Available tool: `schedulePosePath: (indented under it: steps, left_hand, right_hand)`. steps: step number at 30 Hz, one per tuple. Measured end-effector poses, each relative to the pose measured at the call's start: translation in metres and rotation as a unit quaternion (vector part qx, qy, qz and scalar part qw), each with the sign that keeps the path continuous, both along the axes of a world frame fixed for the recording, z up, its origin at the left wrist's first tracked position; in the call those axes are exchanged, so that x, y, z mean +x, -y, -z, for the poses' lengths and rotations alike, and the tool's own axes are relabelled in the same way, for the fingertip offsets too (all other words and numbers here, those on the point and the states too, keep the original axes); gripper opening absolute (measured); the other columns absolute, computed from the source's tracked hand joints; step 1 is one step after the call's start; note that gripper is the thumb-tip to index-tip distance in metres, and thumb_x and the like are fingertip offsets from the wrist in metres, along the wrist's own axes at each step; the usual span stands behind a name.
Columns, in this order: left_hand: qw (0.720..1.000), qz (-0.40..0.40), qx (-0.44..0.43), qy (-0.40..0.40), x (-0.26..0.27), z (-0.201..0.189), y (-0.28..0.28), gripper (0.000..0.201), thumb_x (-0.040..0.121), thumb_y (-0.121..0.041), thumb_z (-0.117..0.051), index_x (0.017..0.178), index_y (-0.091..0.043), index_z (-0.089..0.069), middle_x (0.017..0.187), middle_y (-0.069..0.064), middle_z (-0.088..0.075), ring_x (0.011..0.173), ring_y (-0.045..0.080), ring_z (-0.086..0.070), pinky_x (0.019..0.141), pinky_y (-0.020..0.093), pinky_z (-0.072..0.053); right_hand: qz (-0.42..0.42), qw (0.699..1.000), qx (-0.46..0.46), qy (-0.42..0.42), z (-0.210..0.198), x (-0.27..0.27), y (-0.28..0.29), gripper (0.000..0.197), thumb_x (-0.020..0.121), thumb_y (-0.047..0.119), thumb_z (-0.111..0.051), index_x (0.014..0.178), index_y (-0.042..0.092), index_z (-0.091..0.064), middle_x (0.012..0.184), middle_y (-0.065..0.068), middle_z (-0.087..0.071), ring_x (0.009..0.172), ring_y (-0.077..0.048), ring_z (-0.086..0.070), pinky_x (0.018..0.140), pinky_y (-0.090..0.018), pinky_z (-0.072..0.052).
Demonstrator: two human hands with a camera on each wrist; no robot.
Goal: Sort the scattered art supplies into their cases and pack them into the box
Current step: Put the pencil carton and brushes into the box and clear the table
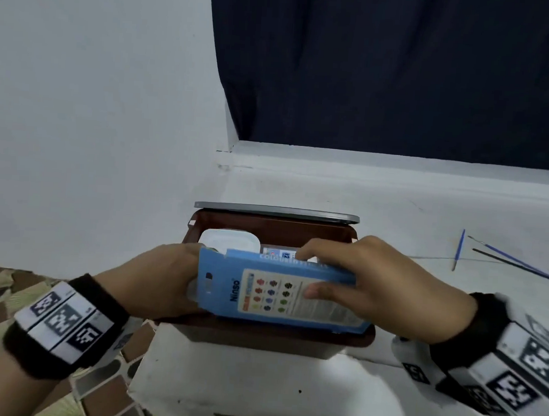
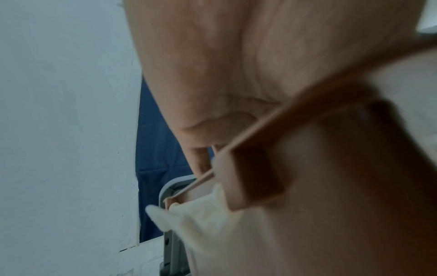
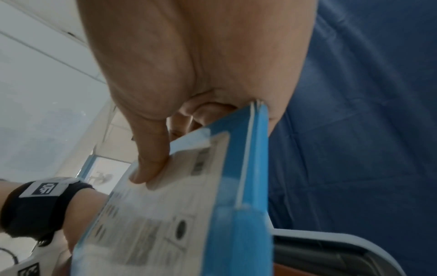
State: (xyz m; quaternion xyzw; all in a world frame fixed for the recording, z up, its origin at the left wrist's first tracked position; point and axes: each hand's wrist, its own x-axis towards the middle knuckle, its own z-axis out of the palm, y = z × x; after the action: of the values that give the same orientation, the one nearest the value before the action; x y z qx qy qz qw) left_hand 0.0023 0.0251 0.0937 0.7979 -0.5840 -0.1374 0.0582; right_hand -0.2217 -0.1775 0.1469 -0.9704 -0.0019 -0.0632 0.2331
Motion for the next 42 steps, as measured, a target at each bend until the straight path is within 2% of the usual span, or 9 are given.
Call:
schedulePosePath:
  steps: [2, 5, 16, 22, 28, 32, 38, 40, 42]
  left_hand:
    - [1.000, 0.012, -0.005, 0.016, 0.006, 0.003, -0.004, 0.049, 0.082, -0.055, -0.071, 0.125, -0.033, -0.060, 0.122, -0.019, -0.062, 0.105, 0.001, -0.061, 0.085, 0.009, -0.048]
    - [0.999, 0.043, 0.001, 0.025, 0.008, 0.003, -0.004, 0.057, 0.081, -0.068, -0.055, 0.121, -0.029, -0.063, 0.115, -0.014, -0.066, 0.099, 0.005, -0.063, 0.083, 0.025, -0.055]
    - [0.993, 0.111, -0.030, 0.006, 0.021, 0.011, -0.013, 0.046, 0.086, -0.064, -0.055, 0.127, -0.043, -0.060, 0.133, -0.027, -0.056, 0.110, -0.003, -0.059, 0.086, 0.030, -0.056]
    - [0.992, 0.120, -0.042, 0.019, 0.028, 0.019, -0.007, 0.047, 0.081, -0.024, -0.078, 0.123, -0.043, -0.065, 0.129, -0.024, -0.060, 0.117, -0.006, -0.054, 0.096, 0.028, -0.053]
    - [0.984, 0.064, -0.153, -0.072, 0.028, 0.000, -0.002, 0.028, 0.093, -0.050, -0.056, 0.116, -0.043, -0.070, 0.114, -0.030, -0.066, 0.105, -0.007, -0.062, 0.090, 0.014, -0.048]
    - [0.983, 0.108, -0.122, -0.088, 0.001, -0.007, 0.003, 0.034, 0.096, -0.057, -0.046, 0.115, -0.040, -0.069, 0.109, -0.030, -0.065, 0.103, -0.008, -0.061, 0.088, 0.009, -0.044]
    - [0.988, 0.079, -0.120, -0.062, -0.024, 0.012, -0.006, 0.042, 0.094, -0.063, -0.039, 0.105, -0.040, -0.072, 0.094, -0.031, -0.068, 0.087, -0.012, -0.062, 0.076, 0.013, -0.049]
    - [0.987, 0.068, -0.132, -0.067, -0.024, 0.012, -0.006, 0.040, 0.093, -0.062, -0.041, 0.102, -0.041, -0.074, 0.092, -0.033, -0.068, 0.085, -0.012, -0.063, 0.074, 0.014, -0.050]
    - [0.985, 0.053, -0.131, -0.096, -0.024, 0.013, -0.004, 0.039, 0.092, -0.062, -0.043, 0.100, -0.040, -0.075, 0.092, -0.033, -0.068, 0.086, -0.009, -0.064, 0.076, 0.015, -0.050]
  right_hand:
    - [-0.006, 0.999, -0.048, -0.014, 0.000, 0.003, -0.003, 0.030, 0.094, 0.047, -0.058, 0.121, 0.044, -0.047, 0.115, 0.015, -0.069, 0.099, -0.005, -0.062, 0.068, -0.018, -0.054]
    - [0.001, 0.994, -0.100, -0.038, -0.002, 0.009, -0.008, 0.037, 0.094, 0.048, -0.057, 0.129, 0.047, -0.045, 0.118, 0.014, -0.067, 0.101, -0.009, -0.061, 0.076, -0.027, -0.056]
    - [-0.014, 0.985, -0.112, -0.129, -0.003, 0.031, -0.014, 0.040, 0.098, 0.042, -0.052, 0.138, 0.043, -0.047, 0.124, 0.004, -0.064, 0.112, -0.020, -0.056, 0.093, -0.036, -0.046]
    - [-0.089, 0.970, -0.195, -0.118, 0.020, 0.040, -0.031, 0.030, 0.102, 0.033, -0.045, 0.131, 0.028, -0.051, 0.105, -0.003, -0.068, 0.090, -0.024, -0.062, 0.081, -0.041, -0.046]
    - [-0.090, 0.976, -0.044, -0.193, 0.043, 0.034, -0.016, 0.022, 0.105, 0.036, -0.037, 0.114, 0.024, -0.054, 0.100, -0.005, -0.066, 0.088, -0.025, -0.058, 0.081, -0.043, -0.048]
    - [-0.064, 0.973, 0.041, -0.219, 0.054, 0.026, -0.010, 0.037, 0.106, 0.039, -0.033, 0.140, 0.034, -0.045, 0.124, 0.010, -0.063, 0.109, -0.012, -0.057, 0.099, -0.035, -0.045]
    - [-0.039, 0.966, 0.114, -0.228, 0.055, 0.026, -0.003, 0.034, 0.102, 0.044, -0.039, 0.135, 0.047, -0.049, 0.129, 0.009, -0.063, 0.117, -0.009, -0.057, 0.103, -0.036, -0.045]
    - [-0.026, 0.965, 0.097, -0.241, 0.048, 0.025, 0.004, 0.032, 0.102, 0.042, -0.042, 0.126, 0.034, -0.062, 0.119, 0.020, -0.066, 0.108, 0.002, -0.058, 0.099, -0.027, -0.045]
    - [-0.013, 0.966, 0.084, -0.243, 0.046, 0.026, 0.012, 0.027, 0.101, 0.039, -0.046, 0.097, 0.026, -0.069, 0.083, 0.028, -0.066, 0.081, 0.007, -0.058, 0.081, -0.018, -0.044]
